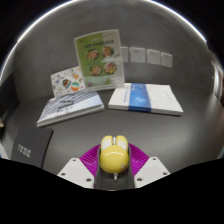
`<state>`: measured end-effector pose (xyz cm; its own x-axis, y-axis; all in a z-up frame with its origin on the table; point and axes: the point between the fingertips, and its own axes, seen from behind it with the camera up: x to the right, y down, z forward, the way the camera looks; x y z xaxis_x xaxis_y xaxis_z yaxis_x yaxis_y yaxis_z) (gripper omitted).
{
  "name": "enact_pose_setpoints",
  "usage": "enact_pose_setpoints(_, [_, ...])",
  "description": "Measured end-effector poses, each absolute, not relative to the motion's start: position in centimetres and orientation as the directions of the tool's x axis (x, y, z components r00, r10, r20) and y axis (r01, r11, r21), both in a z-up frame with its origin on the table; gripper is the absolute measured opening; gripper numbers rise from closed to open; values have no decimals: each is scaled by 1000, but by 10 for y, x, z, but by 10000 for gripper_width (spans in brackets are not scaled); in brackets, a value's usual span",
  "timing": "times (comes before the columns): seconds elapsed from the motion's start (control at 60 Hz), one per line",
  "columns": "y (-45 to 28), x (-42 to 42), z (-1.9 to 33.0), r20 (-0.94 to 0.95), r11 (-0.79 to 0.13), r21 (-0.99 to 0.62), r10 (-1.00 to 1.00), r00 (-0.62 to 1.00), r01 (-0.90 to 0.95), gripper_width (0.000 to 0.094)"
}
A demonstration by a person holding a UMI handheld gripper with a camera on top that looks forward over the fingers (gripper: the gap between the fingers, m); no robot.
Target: Arrange mouse
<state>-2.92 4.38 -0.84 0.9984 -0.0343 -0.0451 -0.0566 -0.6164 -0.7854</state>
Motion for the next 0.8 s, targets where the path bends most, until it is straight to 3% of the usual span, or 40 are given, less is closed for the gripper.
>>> enact_pose_setpoints(0.117, [31,-48,55,-41,-504,-858,-132,990,-103,392])
enact_pose_setpoints(0.233, [12,-143,139,-48,-370,-924,-127,991,-92,388])
enact_pose_setpoints(0.333, [5,-245,166,-46,-338,-939,-74,996,-69,387])
enact_pose_setpoints(0.4, [-1,-307,151,-43,-363,-930,-34,998,-53,386])
enact_pose_setpoints(0.467, [-4,-350,111,-32,-431,-902,-11,999,-34,387])
enact_pose_setpoints(0.633, [-4,-380,19,21,-554,-832,-17,1000,8,388])
enact_pose_setpoints(0.75, [-6,-381,-11,44,-604,-796,-20,999,23,401])
enact_pose_setpoints(0.8, [-2,-383,-7,40,-581,-814,-19,999,22,432])
